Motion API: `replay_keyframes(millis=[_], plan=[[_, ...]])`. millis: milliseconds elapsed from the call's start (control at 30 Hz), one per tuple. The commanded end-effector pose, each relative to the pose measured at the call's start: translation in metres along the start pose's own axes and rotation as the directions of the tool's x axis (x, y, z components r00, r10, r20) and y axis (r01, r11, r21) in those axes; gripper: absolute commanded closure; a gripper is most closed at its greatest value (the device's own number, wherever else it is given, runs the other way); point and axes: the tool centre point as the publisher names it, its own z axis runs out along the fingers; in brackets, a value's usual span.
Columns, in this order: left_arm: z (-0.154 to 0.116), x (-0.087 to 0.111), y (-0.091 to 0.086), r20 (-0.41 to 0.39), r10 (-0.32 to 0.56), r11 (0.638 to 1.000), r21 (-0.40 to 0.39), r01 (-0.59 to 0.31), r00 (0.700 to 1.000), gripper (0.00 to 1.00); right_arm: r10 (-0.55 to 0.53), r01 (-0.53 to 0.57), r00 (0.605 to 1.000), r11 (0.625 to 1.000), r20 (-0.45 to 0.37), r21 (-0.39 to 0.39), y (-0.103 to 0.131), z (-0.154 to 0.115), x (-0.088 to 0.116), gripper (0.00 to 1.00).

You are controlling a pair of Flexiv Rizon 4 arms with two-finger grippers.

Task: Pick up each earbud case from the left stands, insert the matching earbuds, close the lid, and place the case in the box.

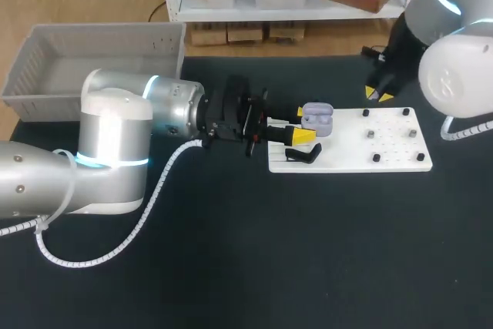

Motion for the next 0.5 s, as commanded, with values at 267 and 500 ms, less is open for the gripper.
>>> replay_keyframes(millis=[267,500], plan=[[0.000,0.000,-0.001,-0.002,0.001,1.000,-0.003,-0.001,1.000,1.00,-0.061,0.070,0.987,0.996,0.146,-0.057,0.018,-0.101,0.022,1.00],[0.000,0.000,-0.001,-0.002,0.001,1.000,-0.003,-0.001,1.000,1.00,-0.233,0.246,0.963,0.965,0.136,-0.090,0.041,-0.154,0.040,1.00]])
